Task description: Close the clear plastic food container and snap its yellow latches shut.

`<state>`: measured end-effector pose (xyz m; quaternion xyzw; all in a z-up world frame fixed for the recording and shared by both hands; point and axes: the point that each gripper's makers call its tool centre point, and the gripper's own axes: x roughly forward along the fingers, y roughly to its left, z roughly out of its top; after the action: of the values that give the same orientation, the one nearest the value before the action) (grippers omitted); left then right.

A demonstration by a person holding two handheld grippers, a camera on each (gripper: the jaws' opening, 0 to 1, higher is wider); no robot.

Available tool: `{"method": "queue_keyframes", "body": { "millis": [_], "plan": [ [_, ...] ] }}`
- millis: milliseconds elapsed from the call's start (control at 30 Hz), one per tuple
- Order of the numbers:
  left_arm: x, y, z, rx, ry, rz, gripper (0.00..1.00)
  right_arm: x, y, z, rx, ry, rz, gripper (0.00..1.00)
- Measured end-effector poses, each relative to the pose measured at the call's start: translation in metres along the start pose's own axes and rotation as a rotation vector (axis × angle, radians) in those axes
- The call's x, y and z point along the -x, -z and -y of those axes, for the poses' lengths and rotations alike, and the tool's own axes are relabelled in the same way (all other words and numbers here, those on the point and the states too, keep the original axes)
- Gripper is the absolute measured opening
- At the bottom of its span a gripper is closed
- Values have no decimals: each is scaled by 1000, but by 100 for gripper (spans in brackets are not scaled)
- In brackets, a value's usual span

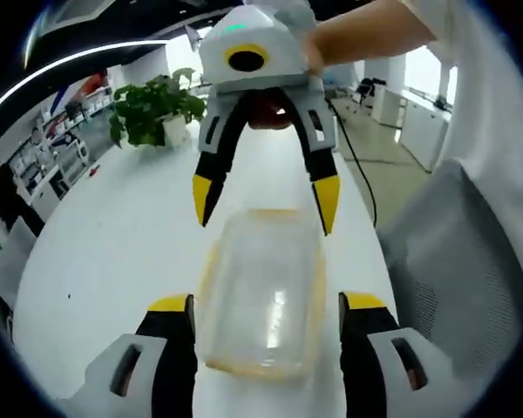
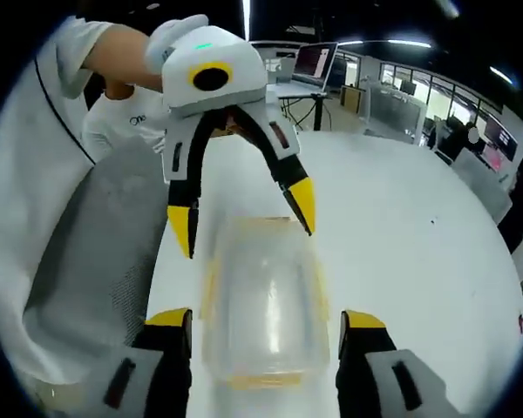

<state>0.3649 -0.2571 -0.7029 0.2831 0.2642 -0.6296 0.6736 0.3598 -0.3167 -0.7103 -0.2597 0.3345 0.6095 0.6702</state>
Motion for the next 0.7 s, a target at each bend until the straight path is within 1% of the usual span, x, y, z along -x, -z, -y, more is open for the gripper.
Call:
{"method": "queue_keyframes", "body": {
  "millis": [67, 100, 167, 200, 333, 367, 433, 533, 633, 700],
  "plan": [
    [1, 3, -1, 0, 5, 4, 70, 0, 5, 0, -6, 6, 3, 73],
    [1, 6, -3, 2, 5, 0, 70, 1, 8, -1, -14, 14, 10, 75],
    [2, 8, -6, -1, -2, -3, 72, 2, 13, 0, -26, 25, 8, 75],
    [2, 12, -8, -13, -7, -19, 72, 2, 15, -1, -25, 26, 10, 74],
    [0, 17, -7, -11, 19, -14, 76, -1, 20, -2, -19, 50, 9, 82],
    [-1, 20, -8, -12, 16, -23, 78, -2, 21, -2, -24, 51, 12, 82],
    [-3, 25, -10, -4, 13, -33, 77, -5, 23, -3, -35, 42, 12, 81],
    [-9, 29, -9, 9, 23, -29, 78, -10, 28, -4, -34, 42, 3, 82],
    [-12, 35, -9, 1, 24, -41, 79, -15, 31, -2, -44, 52, 4, 87],
    [-13, 36, -9, 7, 26, -39, 79, -18, 34, -2, -48, 48, -3, 87]
  ]
}}
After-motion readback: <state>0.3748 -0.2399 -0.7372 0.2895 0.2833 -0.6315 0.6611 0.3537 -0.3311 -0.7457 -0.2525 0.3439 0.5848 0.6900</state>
